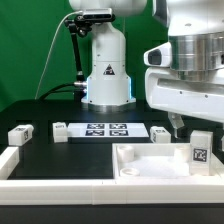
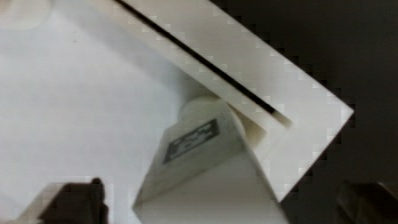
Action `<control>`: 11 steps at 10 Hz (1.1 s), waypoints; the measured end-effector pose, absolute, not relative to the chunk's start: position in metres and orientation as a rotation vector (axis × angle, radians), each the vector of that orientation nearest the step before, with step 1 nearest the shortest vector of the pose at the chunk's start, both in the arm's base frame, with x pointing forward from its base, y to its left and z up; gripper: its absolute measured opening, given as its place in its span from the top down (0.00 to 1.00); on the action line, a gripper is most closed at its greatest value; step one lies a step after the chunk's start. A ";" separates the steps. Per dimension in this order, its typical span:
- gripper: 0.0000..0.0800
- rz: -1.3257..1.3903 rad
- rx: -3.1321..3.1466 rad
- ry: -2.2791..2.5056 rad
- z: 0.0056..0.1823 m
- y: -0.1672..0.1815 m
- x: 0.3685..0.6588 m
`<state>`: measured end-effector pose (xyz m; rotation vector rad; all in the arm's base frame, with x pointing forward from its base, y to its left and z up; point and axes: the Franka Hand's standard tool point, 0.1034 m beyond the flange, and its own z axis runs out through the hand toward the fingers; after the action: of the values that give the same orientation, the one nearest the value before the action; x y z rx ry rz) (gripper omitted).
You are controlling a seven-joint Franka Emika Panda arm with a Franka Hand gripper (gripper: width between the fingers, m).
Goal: Assemble one leg
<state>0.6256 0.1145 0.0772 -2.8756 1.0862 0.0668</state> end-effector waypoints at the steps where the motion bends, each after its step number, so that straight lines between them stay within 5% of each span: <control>1: 0.19 0.053 -2.966 0.837 0.077 0.113 0.626; 6: 0.19 0.038 -3.067 0.429 0.077 0.113 0.625; 7: 0.35 0.038 -3.067 0.429 0.077 0.113 0.625; 8: 0.35 0.038 -3.067 0.429 0.077 0.113 0.625; 10: 0.64 0.038 -3.067 0.430 0.077 0.113 0.625; 11: 0.64 0.038 -3.063 0.449 0.077 0.113 0.625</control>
Offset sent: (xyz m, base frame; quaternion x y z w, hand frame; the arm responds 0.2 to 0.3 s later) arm -0.0019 0.0032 0.0012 -0.0025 0.0053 -0.2194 0.9756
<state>0.6251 0.1130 0.0766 -3.0634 0.4489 0.0385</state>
